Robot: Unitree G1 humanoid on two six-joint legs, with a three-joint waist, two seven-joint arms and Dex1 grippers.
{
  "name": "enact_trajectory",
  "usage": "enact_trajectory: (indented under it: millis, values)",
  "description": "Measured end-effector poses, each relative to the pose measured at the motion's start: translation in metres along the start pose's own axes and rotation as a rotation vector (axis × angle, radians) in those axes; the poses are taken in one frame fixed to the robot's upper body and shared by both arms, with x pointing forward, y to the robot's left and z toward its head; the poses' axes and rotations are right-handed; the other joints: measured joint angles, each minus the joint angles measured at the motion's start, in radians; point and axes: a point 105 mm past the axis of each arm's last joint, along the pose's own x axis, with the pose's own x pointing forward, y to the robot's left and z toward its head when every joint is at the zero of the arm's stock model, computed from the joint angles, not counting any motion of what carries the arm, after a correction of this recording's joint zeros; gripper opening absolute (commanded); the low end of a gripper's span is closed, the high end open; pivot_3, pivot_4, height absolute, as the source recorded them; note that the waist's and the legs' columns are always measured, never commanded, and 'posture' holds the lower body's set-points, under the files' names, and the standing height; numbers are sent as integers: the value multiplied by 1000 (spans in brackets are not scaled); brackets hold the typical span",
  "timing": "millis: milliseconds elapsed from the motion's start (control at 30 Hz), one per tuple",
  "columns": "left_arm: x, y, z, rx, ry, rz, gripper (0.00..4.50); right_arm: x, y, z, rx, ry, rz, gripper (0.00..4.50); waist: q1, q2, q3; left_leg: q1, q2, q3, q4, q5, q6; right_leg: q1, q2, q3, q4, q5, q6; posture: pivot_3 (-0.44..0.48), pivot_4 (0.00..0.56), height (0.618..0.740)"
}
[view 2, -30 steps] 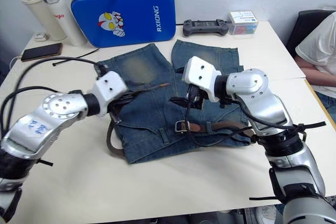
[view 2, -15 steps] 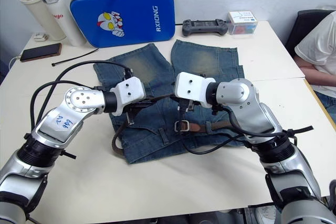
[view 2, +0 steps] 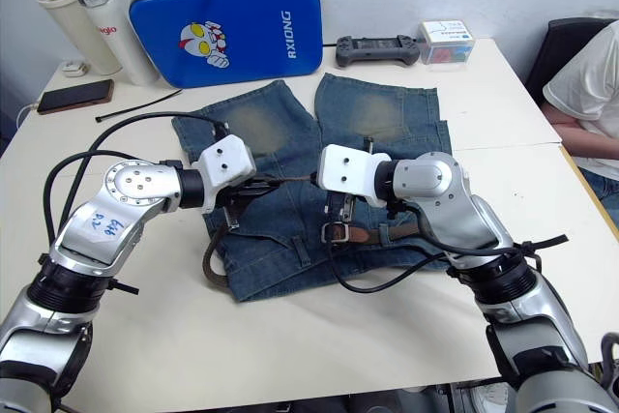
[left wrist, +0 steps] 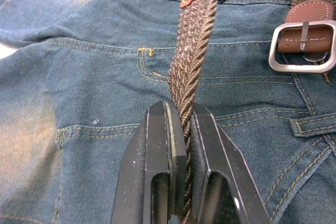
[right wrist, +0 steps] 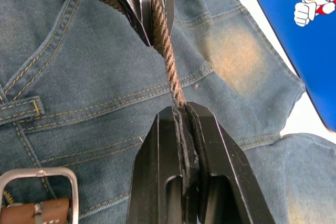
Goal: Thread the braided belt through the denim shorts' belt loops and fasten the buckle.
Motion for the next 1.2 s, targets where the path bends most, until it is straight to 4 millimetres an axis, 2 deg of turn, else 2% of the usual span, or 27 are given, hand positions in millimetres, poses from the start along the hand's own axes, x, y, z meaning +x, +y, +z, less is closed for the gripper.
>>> enact_trajectory:
  millis: [67, 133, 200, 267, 333, 433, 533, 600, 633, 667, 767, 867, 933, 1100, 1200]
  values:
    - [-1, -2, -1, -3, 11, -1, 0, 1, -1, 0, 5, -5, 6, 39, 0, 0, 0, 0, 0, 0, 0, 0, 0, 0, 0, 0, 0, 0, 0, 0, 150, 740]
    - [-4, -2, -2, -76, 10, 3, 879, 4, 0, 1, 14, -14, 12, 0, -1, 0, 0, 0, 0, 0, 0, 0, 0, 0, 0, 0, 1, 0, 0, 0, 150, 740]
    - [-9, 1, 0, -186, -17, 17, 1567, 4, 0, -1, 21, -12, 13, 0, 0, 0, 0, 0, 0, 0, 1, 0, 0, 0, 0, 0, 1, 0, 0, 0, 150, 740]
    - [-21, 8, 3, -287, -41, 38, 2480, 5, 0, -2, 29, -9, 13, 0, -1, 0, 0, 0, 0, 0, 1, 0, 0, 0, 0, 0, 1, 0, 0, 0, 150, 740]
    - [-39, 21, 5, -459, -84, 72, 3335, 8, -2, -2, 36, -16, 8, 0, -4, 0, 0, 0, 0, 0, 1, 0, 0, 0, 1, 0, 1, 0, 0, 0, 150, 740]
    - [-77, 43, 22, -643, -205, 136, 4433, 12, -4, -3, 38, -25, -5, 0, -4, 0, 0, 0, 1, -1, 1, 0, 0, 0, 1, -1, 2, 0, 0, 0, 150, 740]
    - [-93, 31, 48, -777, -367, 1, 4433, 19, -3, 5, 0, -63, -2, 0, -3, 0, 0, 0, 0, -2, 3, 0, 0, 1, 0, -1, 2, 0, 0, 0, 150, 740]
    - [-93, 15, 52, -823, -413, -119, 4433, 23, -4, 13, -63, -98, -18, 0, -4, 0, 0, 1, 0, -2, 4, 0, 0, 1, 0, -1, 3, 0, 0, 0, 150, 740]
    - [-92, 6, 51, -846, -419, -171, 4433, 23, -4, 16, -92, -111, -26, 0, -5, 0, 0, 2, 0, -2, 4, 0, 0, 1, 0, -1, 4, 0, 0, 0, 150, 740]
    - [-92, -11, 45, -894, -406, -260, 4433, 25, -5, 21, -154, -131, -47, 0, -10, -1, 0, 2, 1, -2, 4, -1, -1, 1, 0, -1, 4, 0, 0, 0, 150, 740]
    - [-74, -47, 19, -1177, -339, -313, 4433, 23, -9, 26, -327, -172, -132, 0, -25, -1, 0, 6, 1, -2, 2, -1, -2, 2, 0, 0, 4, 0, 0, 0, 150, 740]
    - [-54, -50, 15, -1349, -430, -210, 4433, 24, -4, 29, -396, -216, -166, 0, -17, -1, 0, 5, 0, -3, 6, -1, -2, 3, 0, 0, 1, 0, 0, 0, 150, 740]
    - [-44, -45, 18, -1456, -508, -101, 4433, 24, 2, 29, -421, -236, -174, 0, -8, -1, 0, 4, 0, -2, 10, -1, -1, 4, 0, 0, 1, 0, 0, 0, 150, 740]
    - [-35, -34, 26, -1657, -623, 58, 4433, 25, 11, 24, -415, -246, -177, 0, 3, -1, -1, 4, 0, -1, 14, -1, -1, 5, 1, 0, 3, 0, 0, 0, 150, 740]
    - [-33, -33, 25, -1721, -605, 121, 4433, 25, 17, 23, -400, -249, -173, 0, 3, -1, -1, 4, 1, -1, 14, -1, -1, 5, 2, 0, 3, 0, 0, 0, 150, 740]
